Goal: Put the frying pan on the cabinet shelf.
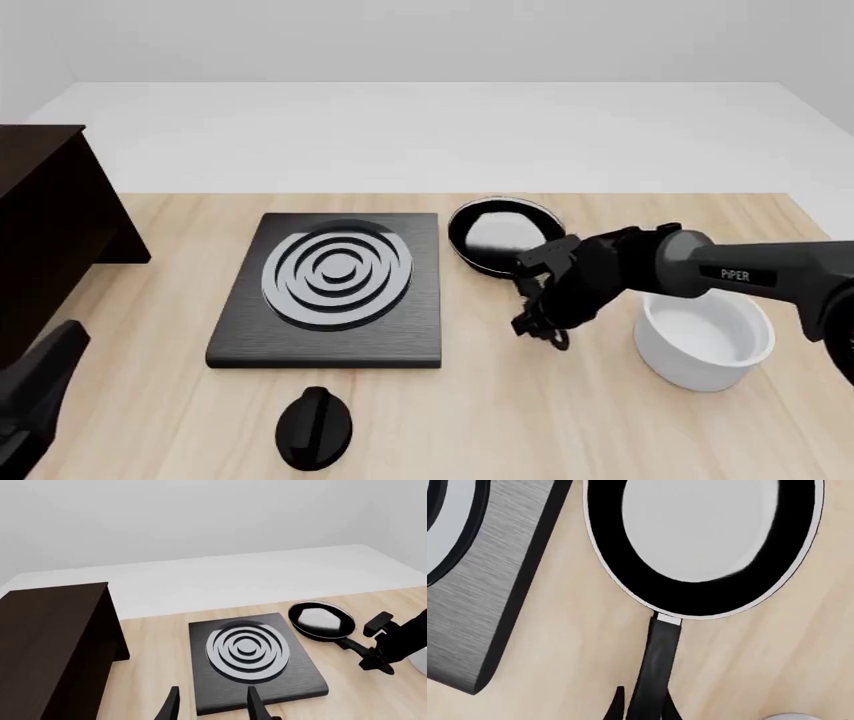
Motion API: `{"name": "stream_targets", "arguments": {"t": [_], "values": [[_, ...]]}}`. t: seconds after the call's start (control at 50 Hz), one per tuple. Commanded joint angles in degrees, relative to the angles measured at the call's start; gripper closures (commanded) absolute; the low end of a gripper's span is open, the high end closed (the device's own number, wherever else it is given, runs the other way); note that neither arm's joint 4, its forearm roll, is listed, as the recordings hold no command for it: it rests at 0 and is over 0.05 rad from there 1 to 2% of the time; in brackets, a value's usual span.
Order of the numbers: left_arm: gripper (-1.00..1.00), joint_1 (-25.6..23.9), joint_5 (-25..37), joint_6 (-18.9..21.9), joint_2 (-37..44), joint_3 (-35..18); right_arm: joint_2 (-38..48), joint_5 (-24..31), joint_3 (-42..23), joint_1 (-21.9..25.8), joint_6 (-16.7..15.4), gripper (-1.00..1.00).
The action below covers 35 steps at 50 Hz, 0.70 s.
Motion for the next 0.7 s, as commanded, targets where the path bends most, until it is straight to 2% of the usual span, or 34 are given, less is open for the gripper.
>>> {"name": "stream_targets", "arguments": {"t": [0.02, 0.24, 0.3, 0.7], "values": [[-1.0, 0.02, -0.17, 0.09, -0.04, 0.39, -0.82, -0.72, -0.04, 0.35, -0.61, 1.0], [-1.0, 0.01, -0.13, 0.09, 0.23, 0.27, -1.74, -0.6, -1.09, -0.19, -1.04, 1.0], [-1.0, -0.05, -0.2, 0.14, 0.42, 0.27, -4.0, -2.05, -1.69, -2.23, -0.88, 1.0], [-1.0, -0.59, -0.09, 0.48, 0.15, 0.26, -9.64, -5.42, 0.2, -3.82, -1.08, 1.0]]}}
